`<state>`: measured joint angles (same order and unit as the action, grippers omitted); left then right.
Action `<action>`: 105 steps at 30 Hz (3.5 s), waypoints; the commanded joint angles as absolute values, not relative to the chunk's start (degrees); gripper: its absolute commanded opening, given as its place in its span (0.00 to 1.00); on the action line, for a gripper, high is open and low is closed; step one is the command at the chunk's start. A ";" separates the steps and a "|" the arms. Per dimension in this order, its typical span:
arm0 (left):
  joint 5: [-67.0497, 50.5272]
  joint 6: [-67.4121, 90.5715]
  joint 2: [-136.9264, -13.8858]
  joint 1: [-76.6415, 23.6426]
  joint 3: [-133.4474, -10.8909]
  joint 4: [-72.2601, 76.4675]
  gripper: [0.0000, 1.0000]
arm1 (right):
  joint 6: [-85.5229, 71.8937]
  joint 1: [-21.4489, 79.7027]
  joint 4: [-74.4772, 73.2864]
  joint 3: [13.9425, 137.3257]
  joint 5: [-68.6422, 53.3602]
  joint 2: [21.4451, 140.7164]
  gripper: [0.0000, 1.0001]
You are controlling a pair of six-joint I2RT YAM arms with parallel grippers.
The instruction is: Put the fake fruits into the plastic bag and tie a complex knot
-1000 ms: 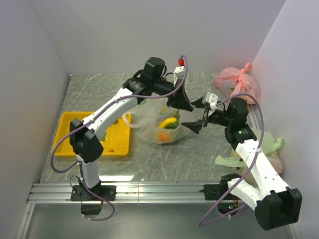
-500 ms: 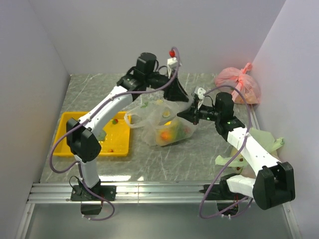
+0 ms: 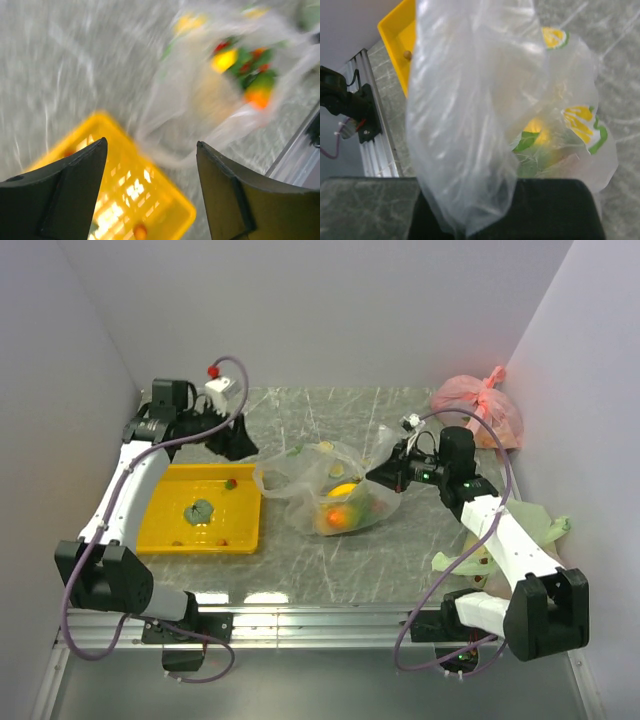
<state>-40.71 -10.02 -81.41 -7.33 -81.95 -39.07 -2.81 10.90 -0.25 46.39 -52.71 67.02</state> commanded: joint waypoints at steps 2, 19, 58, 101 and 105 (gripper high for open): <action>-37.09 -10.82 -80.25 -2.90 -74.37 -43.86 0.78 | -4.49 9.76 -4.56 49.39 -52.65 67.85 0.00; -49.12 12.21 -88.58 -3.51 -61.52 -23.56 0.67 | -3.07 9.67 -8.88 51.77 -50.28 67.85 0.00; -44.63 -12.22 -83.58 -5.08 -84.98 -43.50 0.01 | -7.95 -1.49 -35.67 75.05 -36.03 93.71 0.23; -51.06 3.60 -86.40 -20.21 -93.25 -34.28 0.01 | 5.71 38.14 19.07 73.83 -38.17 91.84 0.94; -52.73 5.80 -85.43 -20.04 -91.94 -32.35 0.00 | 7.47 38.41 20.13 72.60 -32.88 93.07 0.94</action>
<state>-49.23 2.28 -86.26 -19.97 -92.01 -36.38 6.04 38.15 16.78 73.67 -38.30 92.31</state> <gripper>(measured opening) 0.024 0.940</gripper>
